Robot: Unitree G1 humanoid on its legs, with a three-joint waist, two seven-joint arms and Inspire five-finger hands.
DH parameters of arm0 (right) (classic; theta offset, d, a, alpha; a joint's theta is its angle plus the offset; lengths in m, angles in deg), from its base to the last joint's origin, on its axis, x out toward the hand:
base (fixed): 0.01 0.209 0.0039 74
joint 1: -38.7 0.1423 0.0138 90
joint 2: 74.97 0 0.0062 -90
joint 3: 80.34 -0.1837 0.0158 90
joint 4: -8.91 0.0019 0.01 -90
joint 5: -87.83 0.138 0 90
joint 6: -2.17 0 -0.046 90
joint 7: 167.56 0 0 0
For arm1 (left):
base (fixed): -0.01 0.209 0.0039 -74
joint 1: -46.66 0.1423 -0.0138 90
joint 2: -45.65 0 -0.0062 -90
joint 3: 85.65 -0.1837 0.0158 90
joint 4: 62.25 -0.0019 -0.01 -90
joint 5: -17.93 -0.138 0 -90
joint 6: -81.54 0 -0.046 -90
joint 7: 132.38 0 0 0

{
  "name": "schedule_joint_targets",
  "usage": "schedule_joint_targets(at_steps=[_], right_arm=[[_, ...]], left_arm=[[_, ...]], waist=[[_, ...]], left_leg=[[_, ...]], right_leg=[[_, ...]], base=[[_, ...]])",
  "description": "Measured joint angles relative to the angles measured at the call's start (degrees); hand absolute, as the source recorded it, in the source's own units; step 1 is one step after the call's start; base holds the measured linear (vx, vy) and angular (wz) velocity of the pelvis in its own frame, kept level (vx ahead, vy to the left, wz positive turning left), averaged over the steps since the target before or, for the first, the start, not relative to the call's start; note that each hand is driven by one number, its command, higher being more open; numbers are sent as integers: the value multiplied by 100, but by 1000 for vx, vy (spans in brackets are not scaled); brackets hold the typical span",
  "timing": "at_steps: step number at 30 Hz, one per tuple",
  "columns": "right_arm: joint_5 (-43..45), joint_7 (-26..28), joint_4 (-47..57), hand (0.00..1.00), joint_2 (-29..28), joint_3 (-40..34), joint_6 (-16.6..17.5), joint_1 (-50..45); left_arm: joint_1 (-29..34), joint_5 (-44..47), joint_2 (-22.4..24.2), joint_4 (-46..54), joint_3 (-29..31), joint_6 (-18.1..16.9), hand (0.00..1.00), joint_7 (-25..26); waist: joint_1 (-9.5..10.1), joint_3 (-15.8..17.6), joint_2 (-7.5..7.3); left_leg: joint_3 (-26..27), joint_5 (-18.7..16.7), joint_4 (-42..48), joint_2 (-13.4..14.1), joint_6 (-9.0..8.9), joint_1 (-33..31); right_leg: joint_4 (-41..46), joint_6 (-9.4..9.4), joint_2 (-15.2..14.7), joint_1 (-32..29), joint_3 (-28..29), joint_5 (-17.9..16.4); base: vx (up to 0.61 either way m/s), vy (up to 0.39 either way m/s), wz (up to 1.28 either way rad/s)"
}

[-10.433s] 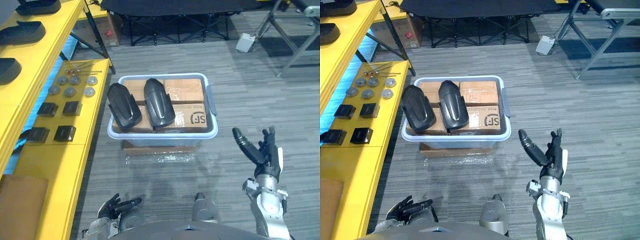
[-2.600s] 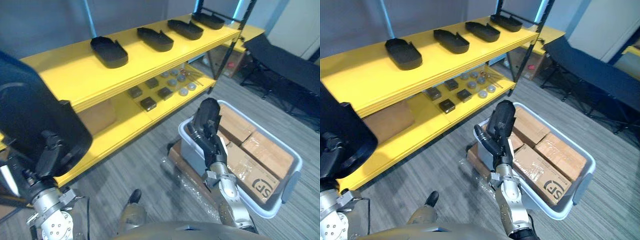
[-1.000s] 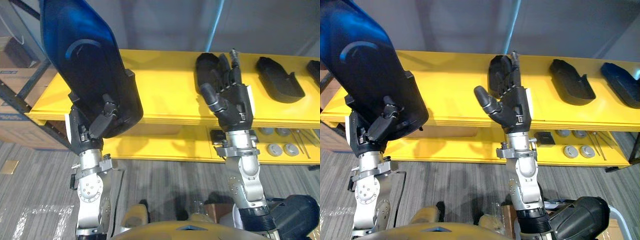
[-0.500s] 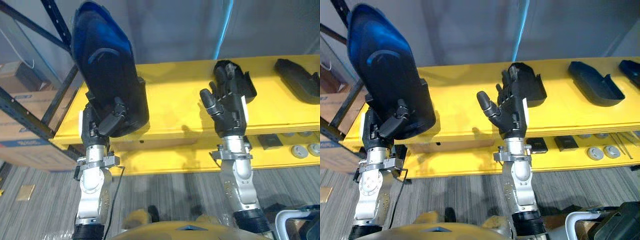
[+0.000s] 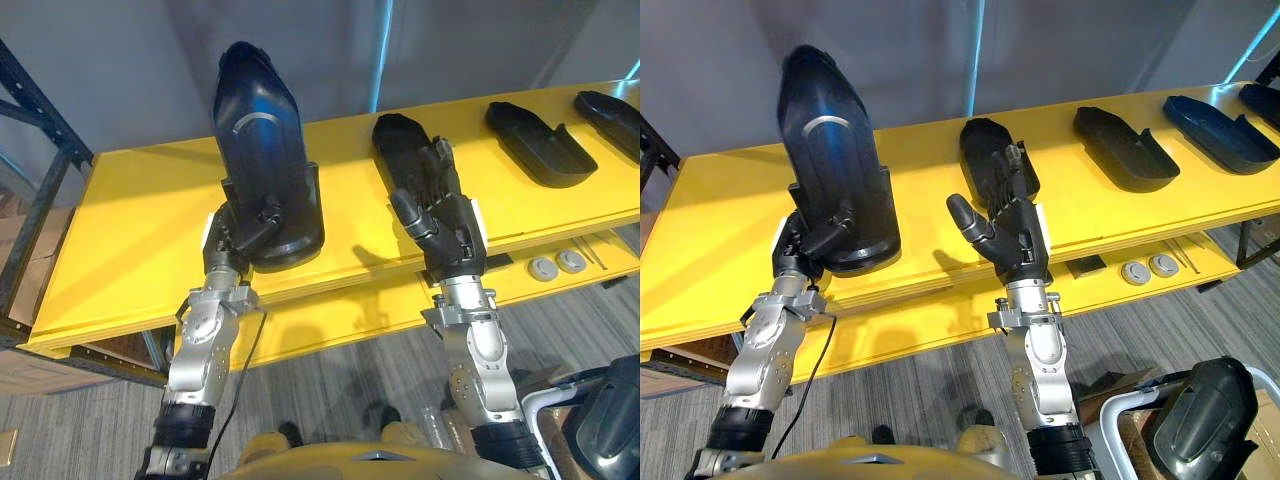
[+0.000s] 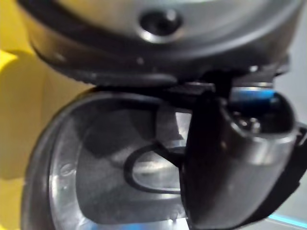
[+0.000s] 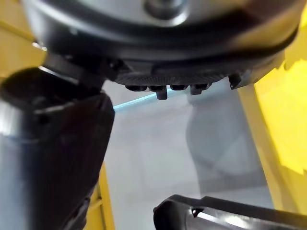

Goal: Walk over and take three plastic housings, then place them on the shelf

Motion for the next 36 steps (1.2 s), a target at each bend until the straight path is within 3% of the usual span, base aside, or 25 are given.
schedule_joint_targets(at_steps=[6, 14, 24, 25, 36], right_arm=[[12, 312, 29, 100, 50, 99, -149, -200], [147, 572, 30, 100, 169, 522, -319, -487], [236, 704, 99, 100, 246, 975, -496, -462], [237, 700, 99, 100, 254, 975, -518, -450], [237, 553, 98, 100, 330, 991, -540, -259]], left_arm=[[-712, 587, -94, -1218, 181, 112, 0, 490], [-2017, 595, -556, -2712, 369, 192, 0, 1179], [-2724, 384, -879, -3524, 449, 784, 0, 969], [-2804, 386, -946, -3615, 448, 882, 100, 886], [-2903, 481, -1180, -4096, 445, 982, 100, 783]], waist=[[-144, 3, 31], [-365, -16, 87], [-454, -23, 83], [-460, -24, 81], [-594, -54, 63]], left_leg=[[274, 42, -223, -54, -21, 262], [534, 82, -403, -85, -41, 347], [548, 132, -499, -114, -32, 390], [548, 145, -509, -117, -29, 394], [569, 403, -936, -168, -63, 582]], right_leg=[[-56, 31, -1, 14, 294, 30], [-193, 27, 24, -85, 578, 132], [-231, 13, 21, -77, 614, 160], [-233, 6, 21, -77, 615, 165], [-239, -17, 62, -67, 625, 155]], base=[[-46, 13, -22], [-21, -5, -18], [-40, -18, -1], [-68, -26, -1], [-50, -26, -1]])
